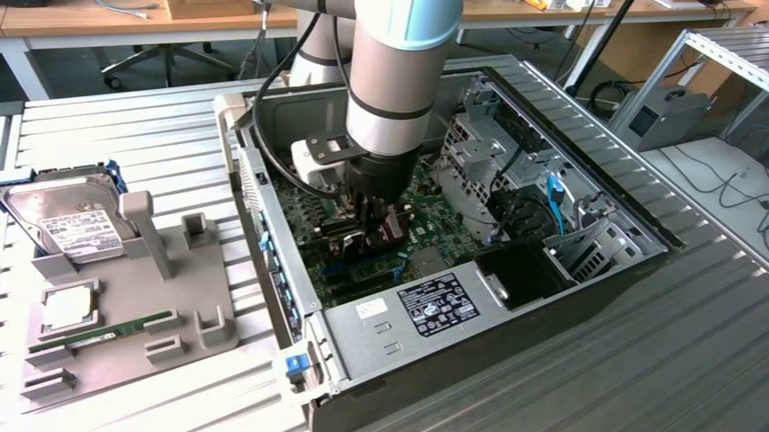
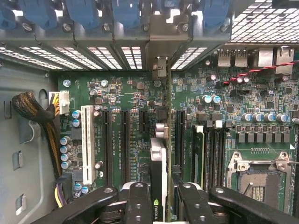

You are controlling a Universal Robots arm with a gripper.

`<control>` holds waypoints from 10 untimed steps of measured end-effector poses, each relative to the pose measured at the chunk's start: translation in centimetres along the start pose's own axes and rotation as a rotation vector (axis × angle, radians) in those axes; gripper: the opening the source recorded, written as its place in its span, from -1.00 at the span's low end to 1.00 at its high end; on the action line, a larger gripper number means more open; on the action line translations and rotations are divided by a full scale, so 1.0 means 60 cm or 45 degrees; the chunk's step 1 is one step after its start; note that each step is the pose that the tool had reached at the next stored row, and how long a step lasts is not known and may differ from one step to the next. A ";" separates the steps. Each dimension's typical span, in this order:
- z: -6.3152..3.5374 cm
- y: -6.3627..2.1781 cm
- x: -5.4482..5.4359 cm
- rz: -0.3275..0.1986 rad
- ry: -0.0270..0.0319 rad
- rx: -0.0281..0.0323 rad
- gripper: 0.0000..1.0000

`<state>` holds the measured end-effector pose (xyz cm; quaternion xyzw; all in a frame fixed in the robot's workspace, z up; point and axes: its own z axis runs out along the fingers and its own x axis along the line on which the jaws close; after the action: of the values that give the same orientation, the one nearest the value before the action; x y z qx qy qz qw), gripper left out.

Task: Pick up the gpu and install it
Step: 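Insert the gpu into the slot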

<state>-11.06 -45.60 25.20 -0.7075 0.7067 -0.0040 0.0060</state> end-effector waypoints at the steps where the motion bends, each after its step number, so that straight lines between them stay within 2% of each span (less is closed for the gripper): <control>1: 0.000 0.000 0.000 0.000 -0.0001 0.0000 -0.47; 10: 0.004 0.000 0.000 0.000 0.0006 -0.0003 -0.47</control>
<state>-11.05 -45.61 24.93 -0.7075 0.7066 -0.0041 0.0058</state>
